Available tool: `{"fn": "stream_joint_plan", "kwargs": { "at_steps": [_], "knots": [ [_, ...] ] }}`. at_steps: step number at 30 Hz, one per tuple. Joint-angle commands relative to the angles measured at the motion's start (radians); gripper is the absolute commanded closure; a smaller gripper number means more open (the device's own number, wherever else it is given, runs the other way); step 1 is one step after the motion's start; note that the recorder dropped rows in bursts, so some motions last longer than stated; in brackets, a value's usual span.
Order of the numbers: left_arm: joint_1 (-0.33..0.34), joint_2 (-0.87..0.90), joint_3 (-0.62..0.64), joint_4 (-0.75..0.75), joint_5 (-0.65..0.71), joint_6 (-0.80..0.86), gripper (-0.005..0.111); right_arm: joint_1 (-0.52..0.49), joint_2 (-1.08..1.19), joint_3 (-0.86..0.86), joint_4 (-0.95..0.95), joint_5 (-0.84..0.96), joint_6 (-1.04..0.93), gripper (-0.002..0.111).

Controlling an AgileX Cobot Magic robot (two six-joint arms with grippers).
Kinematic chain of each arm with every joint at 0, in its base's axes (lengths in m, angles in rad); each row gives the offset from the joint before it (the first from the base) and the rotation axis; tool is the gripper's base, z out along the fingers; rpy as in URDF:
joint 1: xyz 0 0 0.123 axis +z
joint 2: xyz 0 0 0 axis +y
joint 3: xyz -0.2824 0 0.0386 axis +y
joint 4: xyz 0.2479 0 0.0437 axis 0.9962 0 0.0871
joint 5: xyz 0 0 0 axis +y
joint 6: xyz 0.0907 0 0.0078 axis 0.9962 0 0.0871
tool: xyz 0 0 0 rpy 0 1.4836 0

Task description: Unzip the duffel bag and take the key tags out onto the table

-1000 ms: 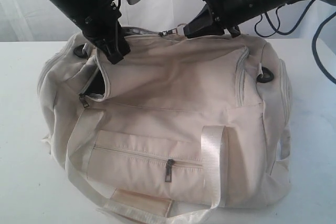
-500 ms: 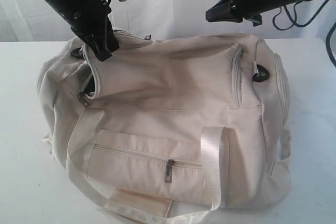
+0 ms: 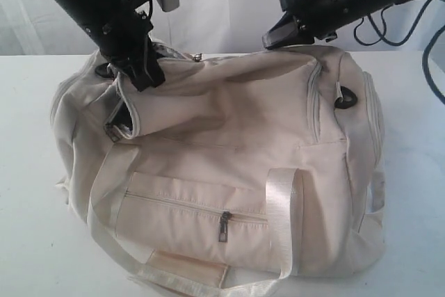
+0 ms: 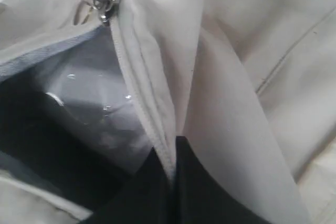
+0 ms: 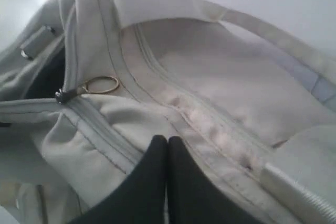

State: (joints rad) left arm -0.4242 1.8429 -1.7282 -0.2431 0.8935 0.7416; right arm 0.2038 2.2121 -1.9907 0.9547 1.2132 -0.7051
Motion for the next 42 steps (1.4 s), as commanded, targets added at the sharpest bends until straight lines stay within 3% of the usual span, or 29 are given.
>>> {"fn": "stream_joint_plan", "kwargs": {
  "at_steps": [1, 3, 7, 9, 15, 18, 22, 25, 28, 42],
  "knots": [
    [0.005, 0.042, 0.007, -0.049, 0.168, -0.011, 0.107, 0.077, 0.000, 0.023, -0.167, 0.008, 0.041, 0.108],
    [0.005, 0.068, 0.012, -0.056, 0.196, -0.011, 0.107, 0.108, 0.002, 0.027, -0.203, 0.008, 0.057, 0.108],
    [0.005, 0.102, 0.045, -0.060, 0.146, -0.011, 0.107, 0.153, 0.020, 0.028, -0.352, 0.008, 0.145, 0.108],
    [0.005, 0.106, 0.045, -0.060, 0.114, -0.004, 0.106, 0.160, 0.029, 0.029, -0.340, 0.008, 0.150, 0.108],
    [0.005, 0.106, -0.014, -0.065, 0.100, -0.002, 0.064, 0.160, -0.031, 0.029, -0.149, 0.008, -0.081, 0.108],
    [0.005, 0.102, -0.040, -0.071, 0.093, -0.002, 0.055, 0.166, -0.047, 0.029, -0.088, 0.008, -0.223, 0.108],
    [0.005, 0.100, -0.070, -0.087, 0.086, -0.002, 0.054, 0.187, -0.038, 0.029, -0.067, 0.008, -0.453, 0.095],
    [0.005, 0.100, -0.070, -0.091, 0.068, -0.002, 0.055, 0.200, -0.020, 0.029, -0.065, 0.008, -0.459, 0.075],
    [0.005, 0.102, -0.070, -0.091, 0.063, -0.002, 0.055, 0.204, -0.012, 0.029, -0.065, 0.008, -0.457, 0.062],
    [0.005, 0.102, -0.065, -0.093, 0.061, -0.002, 0.055, 0.215, 0.008, 0.029, -0.003, -0.079, -0.411, 0.064]
  ]
}}
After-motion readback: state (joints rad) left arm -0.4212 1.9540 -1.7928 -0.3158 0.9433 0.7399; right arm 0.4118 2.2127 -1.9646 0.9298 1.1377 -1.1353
